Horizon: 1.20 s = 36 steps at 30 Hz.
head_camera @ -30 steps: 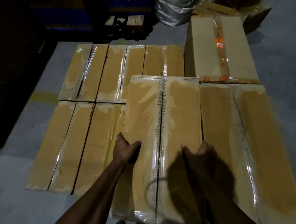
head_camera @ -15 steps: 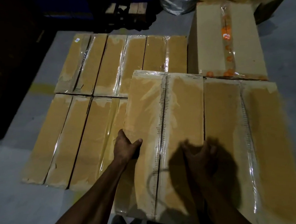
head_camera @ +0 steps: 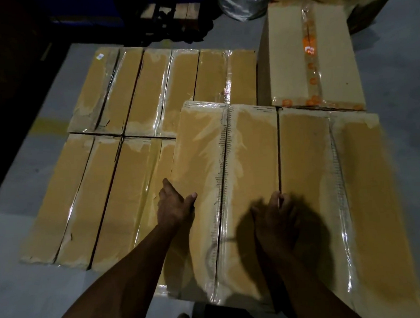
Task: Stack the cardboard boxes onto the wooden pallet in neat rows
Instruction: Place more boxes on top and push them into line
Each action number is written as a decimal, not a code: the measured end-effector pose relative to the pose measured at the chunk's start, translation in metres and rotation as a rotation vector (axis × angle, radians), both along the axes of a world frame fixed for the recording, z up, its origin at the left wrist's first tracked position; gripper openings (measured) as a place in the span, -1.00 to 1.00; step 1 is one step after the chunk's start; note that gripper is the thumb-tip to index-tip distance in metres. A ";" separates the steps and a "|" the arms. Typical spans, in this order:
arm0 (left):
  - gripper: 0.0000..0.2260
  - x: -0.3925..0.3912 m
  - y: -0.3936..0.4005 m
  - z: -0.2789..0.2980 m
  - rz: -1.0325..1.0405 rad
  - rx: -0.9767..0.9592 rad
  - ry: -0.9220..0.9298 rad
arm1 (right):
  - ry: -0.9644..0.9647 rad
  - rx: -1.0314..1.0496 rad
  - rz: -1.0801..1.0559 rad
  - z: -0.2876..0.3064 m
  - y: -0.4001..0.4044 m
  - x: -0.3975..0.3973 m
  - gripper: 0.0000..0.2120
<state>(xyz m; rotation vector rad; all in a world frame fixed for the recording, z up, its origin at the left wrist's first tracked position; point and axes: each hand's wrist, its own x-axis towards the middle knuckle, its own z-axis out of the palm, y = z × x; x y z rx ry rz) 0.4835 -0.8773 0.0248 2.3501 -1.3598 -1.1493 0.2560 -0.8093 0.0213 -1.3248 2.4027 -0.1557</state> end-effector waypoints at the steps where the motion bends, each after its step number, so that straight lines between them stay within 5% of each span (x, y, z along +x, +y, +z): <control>1: -0.12 -0.001 0.003 0.000 -0.019 -0.015 -0.021 | 0.035 0.018 0.027 0.002 0.002 0.002 -0.34; 10: -0.17 0.007 0.056 0.013 -0.194 0.030 -0.107 | -0.104 0.233 0.121 0.027 0.049 0.006 -0.40; 14: -0.15 0.023 0.095 0.015 -0.213 0.068 -0.030 | -0.135 0.080 -0.034 0.026 0.086 0.021 -0.32; 23: -0.12 0.043 0.145 0.014 -0.224 0.059 0.121 | -0.214 0.126 -0.218 0.027 0.107 0.017 -0.40; 36: -0.10 0.044 0.154 0.009 -0.206 0.061 0.108 | -0.230 0.045 -0.234 0.020 0.116 0.013 -0.33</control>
